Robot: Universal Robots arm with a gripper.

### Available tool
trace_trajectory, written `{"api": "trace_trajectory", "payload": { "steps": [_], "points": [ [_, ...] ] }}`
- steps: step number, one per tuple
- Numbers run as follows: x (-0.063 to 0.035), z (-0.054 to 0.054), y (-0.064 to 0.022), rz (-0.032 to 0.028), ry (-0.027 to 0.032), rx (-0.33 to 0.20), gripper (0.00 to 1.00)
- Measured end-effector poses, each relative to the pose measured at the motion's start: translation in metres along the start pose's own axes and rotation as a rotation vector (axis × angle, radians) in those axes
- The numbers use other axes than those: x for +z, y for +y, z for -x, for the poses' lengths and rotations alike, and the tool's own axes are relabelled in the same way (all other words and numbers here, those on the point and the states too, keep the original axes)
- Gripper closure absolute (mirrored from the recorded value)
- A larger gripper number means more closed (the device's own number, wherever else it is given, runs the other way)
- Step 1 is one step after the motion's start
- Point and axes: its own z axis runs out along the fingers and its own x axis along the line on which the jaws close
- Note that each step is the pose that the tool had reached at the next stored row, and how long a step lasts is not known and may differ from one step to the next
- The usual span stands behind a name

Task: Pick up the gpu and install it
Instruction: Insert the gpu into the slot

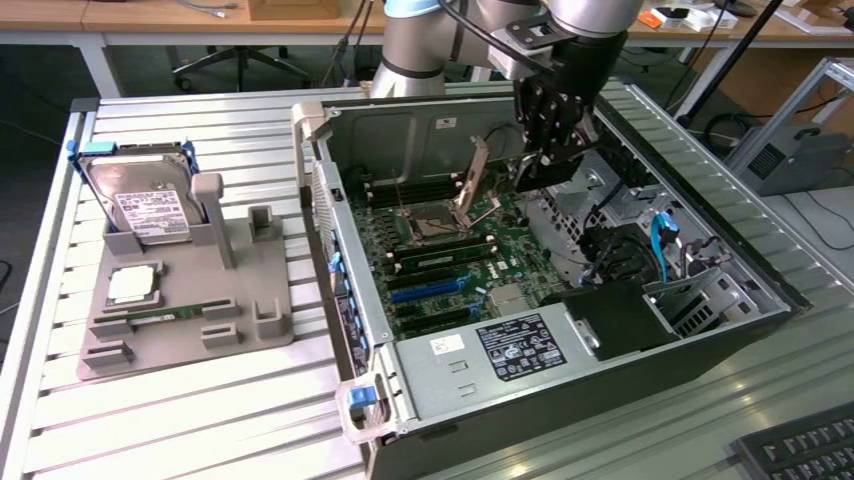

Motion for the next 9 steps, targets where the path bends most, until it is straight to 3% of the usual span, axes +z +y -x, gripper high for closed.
{"api": "trace_trajectory", "payload": {
  "steps": [9],
  "points": [
    [0.0020, 0.0000, 0.0017, 0.0000, -0.0001, 0.000, 0.73]
  ]
}}
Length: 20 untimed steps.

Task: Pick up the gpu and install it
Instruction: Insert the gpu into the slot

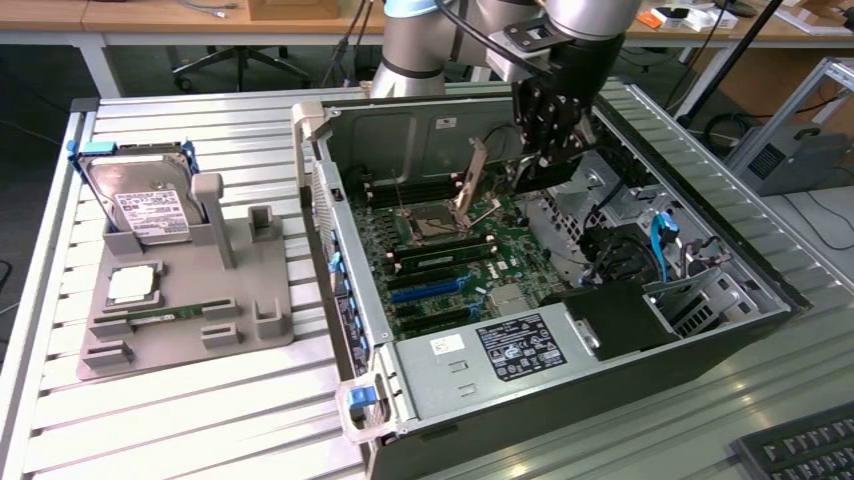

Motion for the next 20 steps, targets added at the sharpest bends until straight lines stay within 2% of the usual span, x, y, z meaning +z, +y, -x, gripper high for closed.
{"api": "trace_trajectory", "payload": {
  "steps": [20],
  "points": [
    [0.0043, -0.0001, 0.0024, 0.0000, 0.0000, -0.001, 0.73]
  ]
}}
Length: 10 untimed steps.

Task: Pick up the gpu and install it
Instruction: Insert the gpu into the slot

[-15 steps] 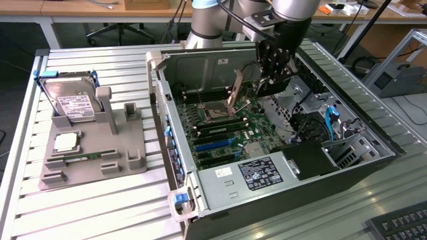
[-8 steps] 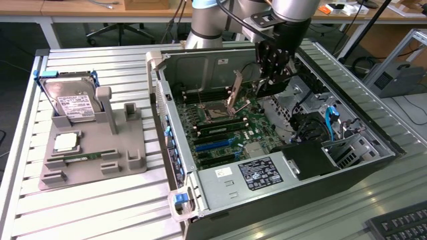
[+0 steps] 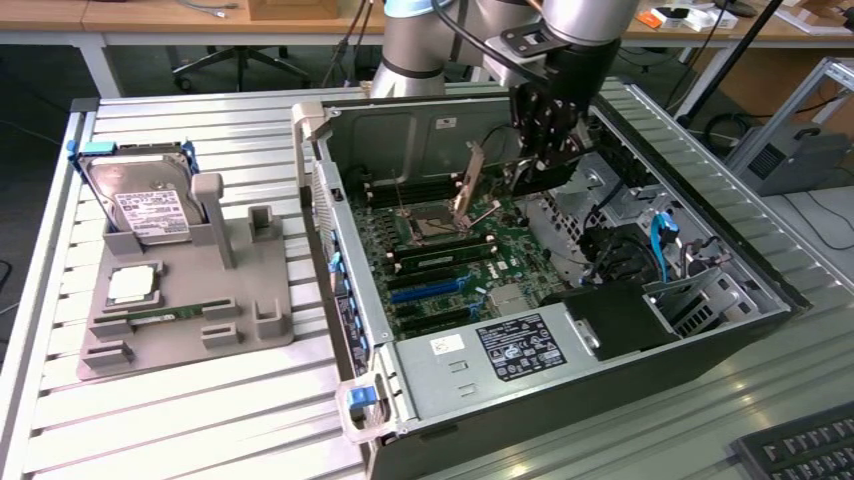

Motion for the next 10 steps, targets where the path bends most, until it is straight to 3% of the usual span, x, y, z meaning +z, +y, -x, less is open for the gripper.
{"api": "trace_trajectory", "payload": {
  "steps": [10],
  "points": [
    [0.0021, -0.0001, 0.0013, 0.0000, 0.0000, 0.000, 0.73]
  ]
}}
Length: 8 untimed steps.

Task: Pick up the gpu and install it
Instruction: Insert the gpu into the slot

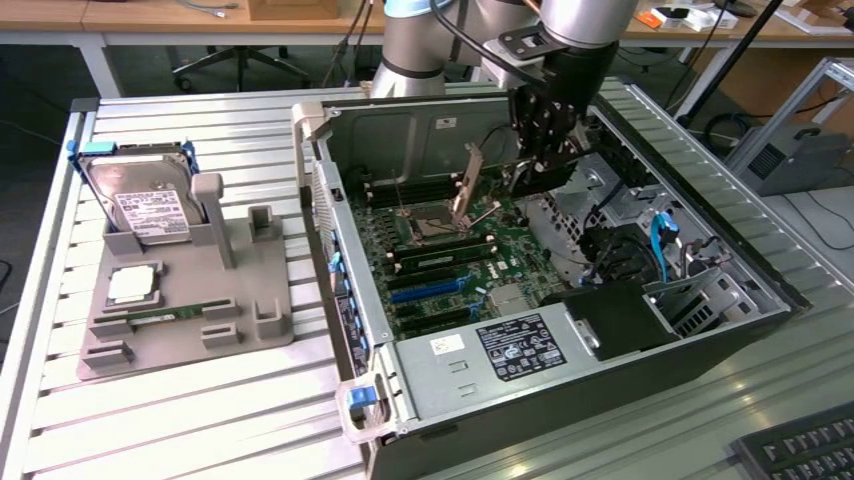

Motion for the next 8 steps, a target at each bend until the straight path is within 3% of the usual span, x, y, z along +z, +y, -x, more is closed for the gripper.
{"api": "trace_trajectory", "payload": {
  "steps": [8],
  "points": [
    [0.0014, 0.0000, 0.0010, 0.0000, 0.0000, 0.000, 0.73]
  ]
}}
